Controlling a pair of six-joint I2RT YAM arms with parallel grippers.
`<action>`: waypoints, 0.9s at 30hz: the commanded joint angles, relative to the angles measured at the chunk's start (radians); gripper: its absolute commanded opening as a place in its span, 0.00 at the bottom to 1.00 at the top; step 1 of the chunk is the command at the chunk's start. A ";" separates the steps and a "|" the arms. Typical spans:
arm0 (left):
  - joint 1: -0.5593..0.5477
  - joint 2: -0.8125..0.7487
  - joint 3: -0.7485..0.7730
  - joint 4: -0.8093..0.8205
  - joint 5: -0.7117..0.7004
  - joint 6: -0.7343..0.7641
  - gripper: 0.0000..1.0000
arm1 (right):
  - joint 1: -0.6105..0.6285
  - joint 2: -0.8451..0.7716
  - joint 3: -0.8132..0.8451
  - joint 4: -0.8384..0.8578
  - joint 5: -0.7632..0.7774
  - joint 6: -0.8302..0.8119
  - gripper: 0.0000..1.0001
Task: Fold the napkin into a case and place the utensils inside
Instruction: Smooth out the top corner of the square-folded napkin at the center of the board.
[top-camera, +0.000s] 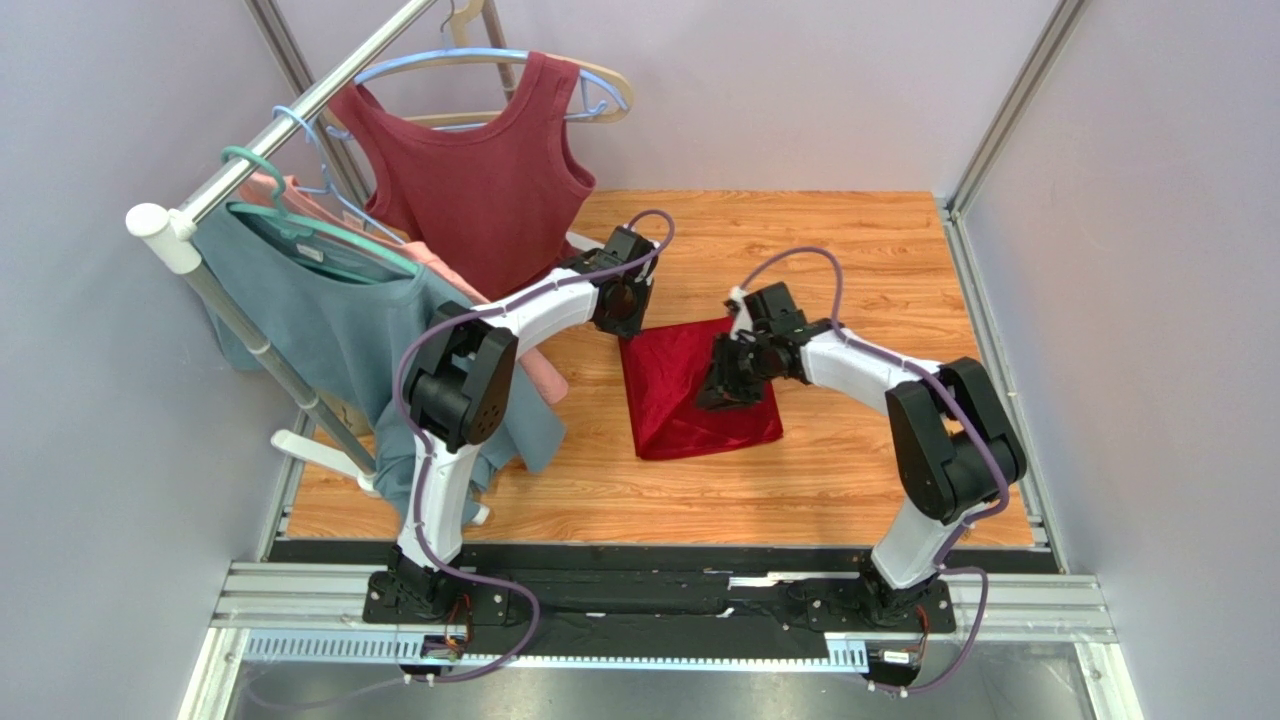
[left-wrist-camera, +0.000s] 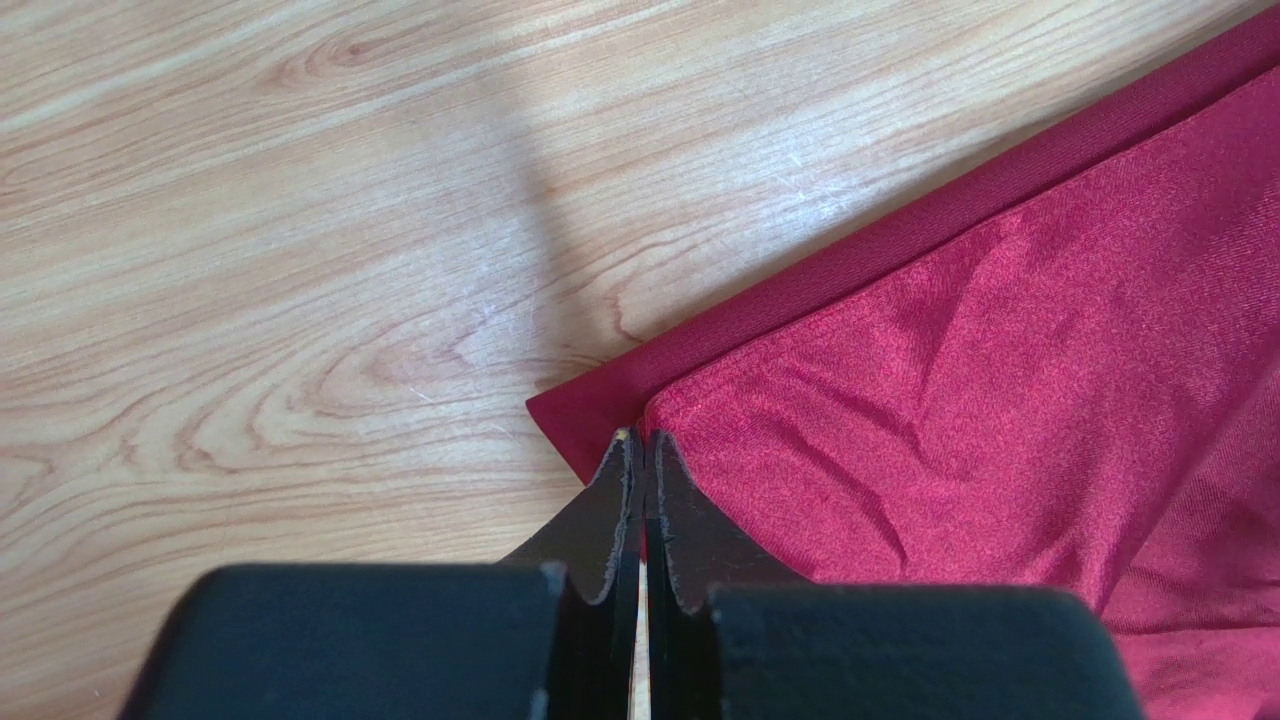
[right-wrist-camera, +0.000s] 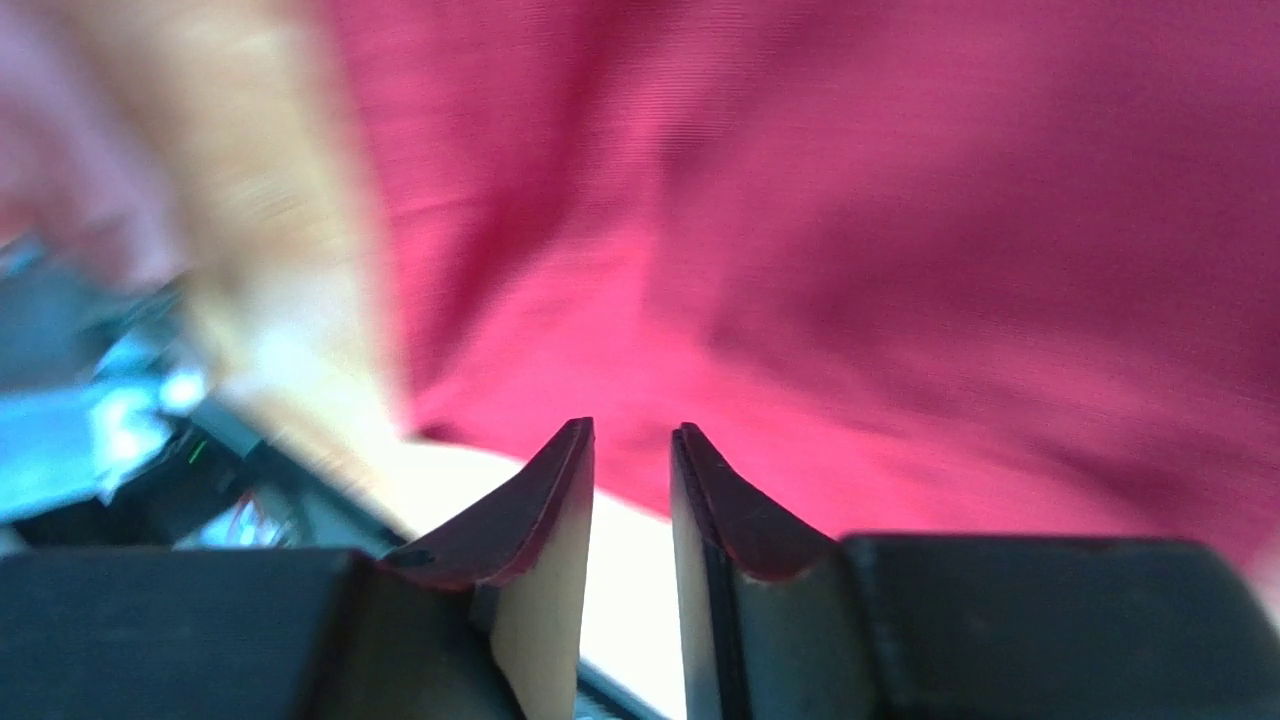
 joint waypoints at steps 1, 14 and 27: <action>0.006 -0.023 0.011 0.027 0.004 0.014 0.00 | 0.117 -0.022 0.099 0.089 -0.143 0.039 0.32; 0.021 -0.021 0.011 0.032 0.008 0.002 0.00 | 0.251 0.149 0.112 0.304 -0.373 0.091 0.00; 0.023 -0.006 0.009 0.038 0.024 -0.002 0.00 | 0.239 0.267 -0.035 0.479 -0.384 0.140 0.00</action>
